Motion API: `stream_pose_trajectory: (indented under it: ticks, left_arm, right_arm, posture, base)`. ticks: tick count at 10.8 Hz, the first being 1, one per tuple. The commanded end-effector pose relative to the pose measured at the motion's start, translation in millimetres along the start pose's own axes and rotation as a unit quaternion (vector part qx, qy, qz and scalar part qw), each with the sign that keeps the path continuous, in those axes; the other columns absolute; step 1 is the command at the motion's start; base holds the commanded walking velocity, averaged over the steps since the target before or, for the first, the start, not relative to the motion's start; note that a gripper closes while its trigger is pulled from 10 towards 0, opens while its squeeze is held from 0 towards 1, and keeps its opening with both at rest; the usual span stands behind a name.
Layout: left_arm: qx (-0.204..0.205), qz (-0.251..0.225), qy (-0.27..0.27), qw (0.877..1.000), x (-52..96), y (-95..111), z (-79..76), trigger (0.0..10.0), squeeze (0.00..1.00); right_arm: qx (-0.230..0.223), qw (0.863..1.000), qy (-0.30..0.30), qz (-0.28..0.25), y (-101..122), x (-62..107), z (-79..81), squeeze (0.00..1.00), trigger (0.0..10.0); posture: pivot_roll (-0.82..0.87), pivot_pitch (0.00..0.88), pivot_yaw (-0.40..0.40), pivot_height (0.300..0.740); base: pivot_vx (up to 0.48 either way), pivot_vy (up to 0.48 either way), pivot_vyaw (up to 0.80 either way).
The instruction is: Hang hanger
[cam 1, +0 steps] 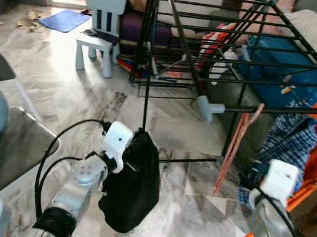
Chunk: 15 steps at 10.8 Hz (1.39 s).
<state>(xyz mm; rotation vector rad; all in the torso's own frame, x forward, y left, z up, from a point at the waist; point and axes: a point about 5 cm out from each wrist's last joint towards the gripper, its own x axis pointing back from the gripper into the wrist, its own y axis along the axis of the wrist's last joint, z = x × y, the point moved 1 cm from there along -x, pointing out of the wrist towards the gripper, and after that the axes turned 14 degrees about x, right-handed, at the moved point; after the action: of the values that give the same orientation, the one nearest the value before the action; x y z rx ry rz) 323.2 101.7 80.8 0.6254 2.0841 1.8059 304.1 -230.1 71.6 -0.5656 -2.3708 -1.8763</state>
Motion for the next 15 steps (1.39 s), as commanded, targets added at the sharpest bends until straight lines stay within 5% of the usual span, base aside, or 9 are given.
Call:
stream_pose_trajectory:
  ticks: [1,4,8,15]
  left_arm:
    - [-0.005,-0.015,0.0,1.0,-5.0,10.2,-0.3,10.0,0.0]
    - [0.0,-0.006,-0.006,1.0,-2.5,5.2,-2.4,10.0,0.0]
    - [0.006,0.002,-0.016,1.0,-6.4,3.3,-7.2,10.0,0.0]
    - [0.011,0.011,-0.016,1.0,-9.9,-0.9,-9.9,10.0,0.0]
  right_arm:
    - [0.003,1.0,0.014,-0.009,4.5,-4.2,0.2,0.0,10.0]
    - [0.004,0.999,0.04,0.021,-1.9,-19.5,11.2,0.0,10.0]
    - [0.013,0.998,-0.02,0.063,-29.3,-10.8,-13.2,0.0,10.0]
    - [0.03,0.999,0.032,0.03,-4.5,-27.0,-17.8,0.0,10.0]
  posture:
    - [0.07,0.0,-0.066,0.74]
    - [0.08,0.0,-0.065,0.74]
    - [0.06,0.0,-0.062,0.74]
    - [0.07,0.0,-0.071,0.74]
  base:
    - [0.0,0.0,0.0]
    - [0.0,0.0,0.0]
    - [0.0,0.0,0.0]
    - [0.0,0.0,0.0]
